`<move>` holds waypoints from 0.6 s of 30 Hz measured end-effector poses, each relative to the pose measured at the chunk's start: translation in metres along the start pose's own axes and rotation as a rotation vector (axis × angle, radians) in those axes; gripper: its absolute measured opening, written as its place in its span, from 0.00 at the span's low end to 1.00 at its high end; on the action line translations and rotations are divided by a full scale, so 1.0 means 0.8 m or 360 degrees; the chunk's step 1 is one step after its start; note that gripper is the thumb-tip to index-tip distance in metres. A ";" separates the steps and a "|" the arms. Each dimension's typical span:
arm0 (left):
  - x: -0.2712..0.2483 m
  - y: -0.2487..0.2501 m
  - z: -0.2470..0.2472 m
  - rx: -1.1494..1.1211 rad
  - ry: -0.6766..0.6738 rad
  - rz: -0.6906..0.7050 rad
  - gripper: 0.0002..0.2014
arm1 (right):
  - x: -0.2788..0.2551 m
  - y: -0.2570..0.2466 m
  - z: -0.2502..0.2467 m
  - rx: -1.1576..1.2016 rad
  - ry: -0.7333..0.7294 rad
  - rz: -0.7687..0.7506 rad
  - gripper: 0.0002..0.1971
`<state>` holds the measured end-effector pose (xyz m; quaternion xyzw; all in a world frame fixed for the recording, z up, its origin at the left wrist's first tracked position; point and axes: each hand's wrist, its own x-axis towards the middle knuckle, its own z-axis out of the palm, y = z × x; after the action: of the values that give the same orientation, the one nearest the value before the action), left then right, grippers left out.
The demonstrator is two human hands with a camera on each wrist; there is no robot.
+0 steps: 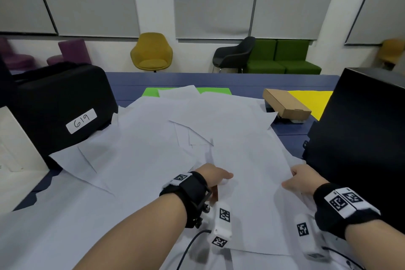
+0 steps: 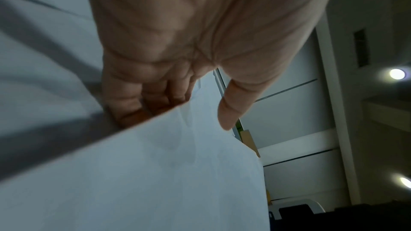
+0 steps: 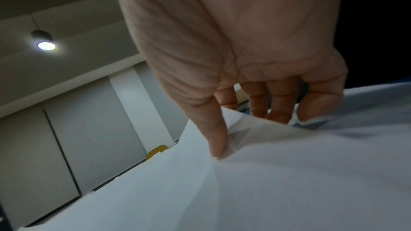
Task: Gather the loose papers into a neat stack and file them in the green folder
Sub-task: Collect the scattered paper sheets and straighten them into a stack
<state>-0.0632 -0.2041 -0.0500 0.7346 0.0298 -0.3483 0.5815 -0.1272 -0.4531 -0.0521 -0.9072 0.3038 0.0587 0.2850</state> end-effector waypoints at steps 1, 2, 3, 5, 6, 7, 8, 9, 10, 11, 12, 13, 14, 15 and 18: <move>-0.003 0.003 0.002 0.0109 -0.0019 0.0053 0.30 | -0.002 0.002 0.001 0.0063 0.0033 -0.0026 0.16; -0.006 0.005 0.004 0.0185 -0.0001 0.0120 0.24 | -0.002 0.003 0.002 0.0117 0.0041 -0.0049 0.19; -0.007 0.006 0.005 0.0203 -0.0001 0.0181 0.18 | -0.005 0.002 0.000 0.0166 0.0055 -0.0080 0.20; -0.008 0.003 0.003 0.0114 0.0005 0.0288 0.15 | -0.010 0.001 -0.004 0.0274 0.0116 -0.0175 0.16; -0.012 0.004 0.001 0.0053 0.0026 0.0331 0.17 | -0.012 -0.002 -0.006 0.0376 0.0145 -0.0226 0.13; -0.013 0.004 -0.004 -0.0001 0.0046 0.0381 0.20 | -0.018 -0.006 -0.009 0.0540 0.0168 -0.0274 0.12; -0.018 0.007 -0.009 -0.0069 0.0057 0.0439 0.21 | -0.023 -0.012 -0.012 0.0760 0.0183 -0.0318 0.15; -0.025 0.011 -0.015 -0.0152 0.0077 0.0493 0.18 | -0.028 -0.018 -0.015 0.0978 0.0147 -0.0368 0.20; -0.028 0.015 -0.023 -0.0226 0.0111 0.0556 0.14 | -0.035 -0.027 -0.018 0.1150 0.0074 -0.0447 0.24; -0.033 0.020 -0.031 -0.0277 0.0123 0.0635 0.10 | -0.039 -0.035 -0.020 0.1266 -0.0018 -0.0542 0.29; -0.041 0.026 -0.040 -0.0317 0.0119 0.0718 0.10 | -0.045 -0.046 -0.022 0.1381 -0.0113 -0.0635 0.31; -0.051 0.034 -0.049 -0.0351 0.0125 0.0803 0.12 | -0.052 -0.057 -0.024 0.1488 -0.0173 -0.0725 0.31; -0.060 0.041 -0.058 -0.0359 0.0159 0.0892 0.13 | -0.061 -0.070 -0.026 0.1573 -0.0200 -0.0801 0.31; -0.071 0.048 -0.066 -0.0352 0.0201 0.0975 0.13 | -0.069 -0.083 -0.029 0.1631 -0.0191 -0.0876 0.30; -0.109 0.072 -0.084 -0.0369 0.0230 0.1197 0.12 | -0.090 -0.121 -0.037 0.1767 -0.0146 -0.1095 0.20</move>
<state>-0.0712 -0.1324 0.0508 0.6464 -0.1613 -0.0527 0.7439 -0.1310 -0.3689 0.0396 -0.6673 -0.0311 -0.1629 0.7261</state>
